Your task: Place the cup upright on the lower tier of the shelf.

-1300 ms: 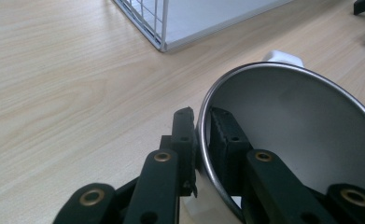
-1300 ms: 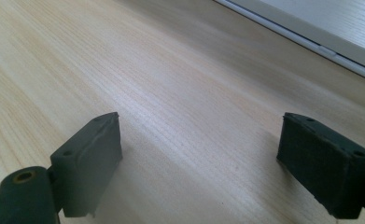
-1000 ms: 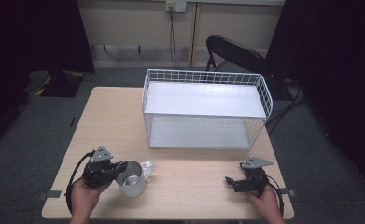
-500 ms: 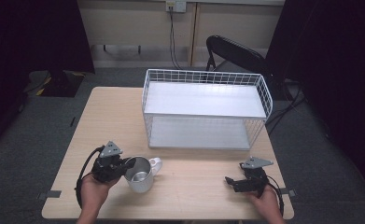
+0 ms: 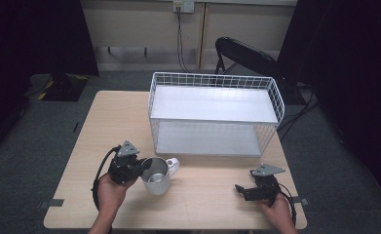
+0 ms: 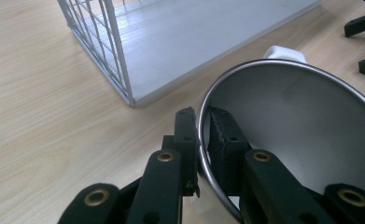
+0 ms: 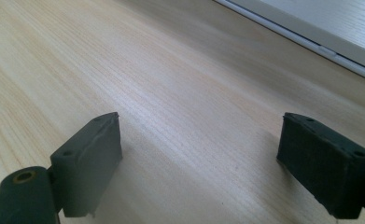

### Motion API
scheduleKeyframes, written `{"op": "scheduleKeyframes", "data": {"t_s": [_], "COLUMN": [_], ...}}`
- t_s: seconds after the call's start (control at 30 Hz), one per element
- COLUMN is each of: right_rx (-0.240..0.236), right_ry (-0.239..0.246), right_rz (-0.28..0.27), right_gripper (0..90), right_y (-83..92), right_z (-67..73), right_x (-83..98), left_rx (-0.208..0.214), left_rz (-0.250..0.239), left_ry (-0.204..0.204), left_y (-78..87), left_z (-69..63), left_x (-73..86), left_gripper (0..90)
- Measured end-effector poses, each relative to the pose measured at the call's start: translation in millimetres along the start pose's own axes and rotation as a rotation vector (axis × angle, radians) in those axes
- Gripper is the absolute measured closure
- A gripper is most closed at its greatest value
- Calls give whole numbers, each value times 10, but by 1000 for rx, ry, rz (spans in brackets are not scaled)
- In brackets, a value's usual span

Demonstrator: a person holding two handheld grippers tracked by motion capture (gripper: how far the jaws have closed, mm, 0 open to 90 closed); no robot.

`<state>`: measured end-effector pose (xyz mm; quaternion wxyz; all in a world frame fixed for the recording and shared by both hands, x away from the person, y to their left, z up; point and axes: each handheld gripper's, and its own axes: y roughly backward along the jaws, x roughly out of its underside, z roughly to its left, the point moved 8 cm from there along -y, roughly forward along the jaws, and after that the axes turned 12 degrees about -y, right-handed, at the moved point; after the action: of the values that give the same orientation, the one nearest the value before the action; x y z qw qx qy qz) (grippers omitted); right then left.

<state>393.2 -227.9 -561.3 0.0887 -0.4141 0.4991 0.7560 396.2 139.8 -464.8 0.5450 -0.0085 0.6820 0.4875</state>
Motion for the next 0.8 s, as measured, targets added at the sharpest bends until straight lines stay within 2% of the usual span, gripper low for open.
{"op": "scheduleKeyframes", "data": {"t_s": [0.33, 0.5, 0.77, 0.8], "right_rx": [0, 0, 0, 0], "right_ry": [0, 0, 0, 0], "right_rz": [0, 0, 0, 0], "right_gripper": [126, 126, 126, 126], "right_y": [0, 0, 0, 0], "right_z": [0, 0, 0, 0], "right_x": [0, 0, 0, 0], "left_rx": [-19, -25, -28, -40], "left_rz": [-14, -23, -12, -19], "left_ry": [13, 12, 1, -2], "left_y": [-128, -193, -278, -302], "left_z": [17, 11, -12, -16], "left_x": [-160, -271, -353, -377], "left_gripper": [821, 821, 821, 821]}}
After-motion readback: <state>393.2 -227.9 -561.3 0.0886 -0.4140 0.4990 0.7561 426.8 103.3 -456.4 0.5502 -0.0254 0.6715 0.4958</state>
